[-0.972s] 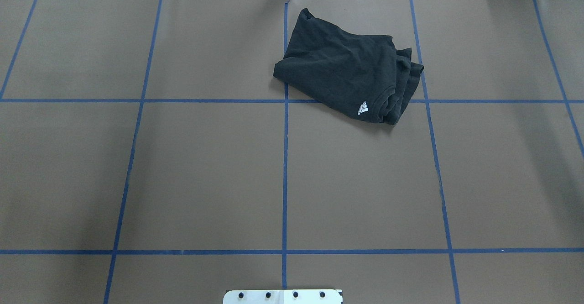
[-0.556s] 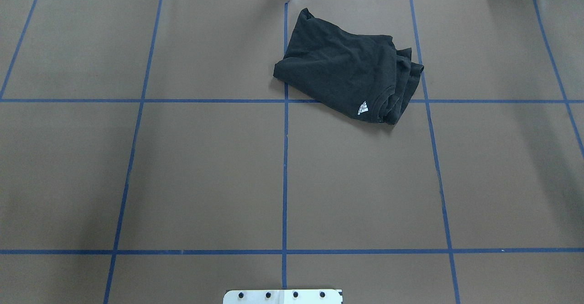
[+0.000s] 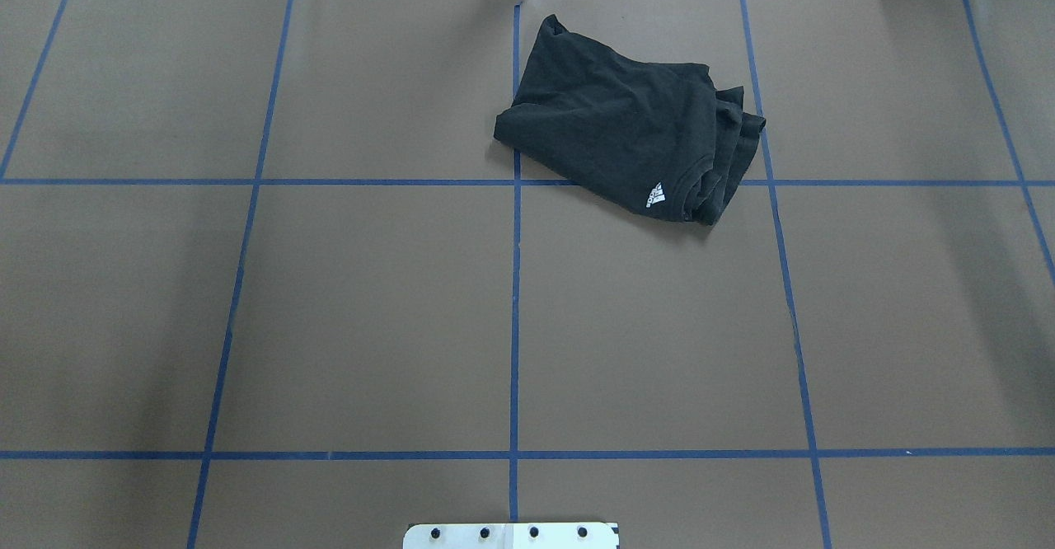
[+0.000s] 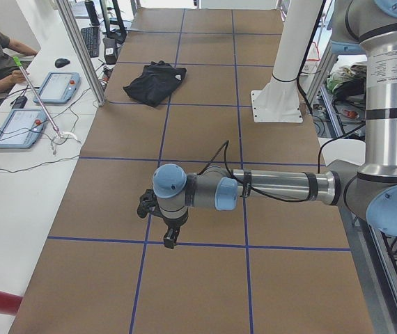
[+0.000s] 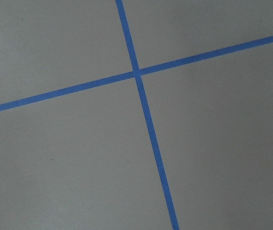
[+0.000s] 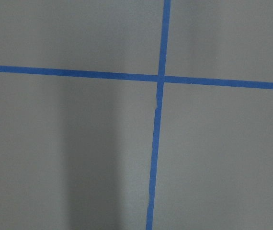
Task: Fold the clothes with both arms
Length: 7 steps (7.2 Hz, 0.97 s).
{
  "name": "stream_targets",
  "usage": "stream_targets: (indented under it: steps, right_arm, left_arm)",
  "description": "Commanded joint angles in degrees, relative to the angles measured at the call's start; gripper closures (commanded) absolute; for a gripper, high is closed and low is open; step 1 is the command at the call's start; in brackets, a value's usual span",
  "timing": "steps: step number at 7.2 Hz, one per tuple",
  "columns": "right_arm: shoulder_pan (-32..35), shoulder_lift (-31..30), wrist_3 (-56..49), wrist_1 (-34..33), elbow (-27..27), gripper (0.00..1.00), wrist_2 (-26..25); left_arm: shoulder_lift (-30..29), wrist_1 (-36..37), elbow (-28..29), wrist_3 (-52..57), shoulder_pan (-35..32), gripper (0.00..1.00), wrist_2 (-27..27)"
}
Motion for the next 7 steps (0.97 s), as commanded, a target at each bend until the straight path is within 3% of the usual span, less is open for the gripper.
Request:
stream_targets:
  steps: [1,3,7]
  right_arm:
    - [0.1,-1.5,-0.2,1.0,0.0,0.00,-0.4]
    - [0.1,-4.2,-1.3,5.3,-0.4,0.00,-2.7]
    - [0.6,-4.4,-1.8,6.0,0.0,0.00,-2.1]
  left_arm:
    - [0.0,-0.1,0.2,0.0,0.0,0.00,0.1]
    - [-0.3,0.0,0.2,0.0,0.0,0.00,0.2]
    - [-1.1,-0.3,1.8,0.0,0.0,0.00,0.1]
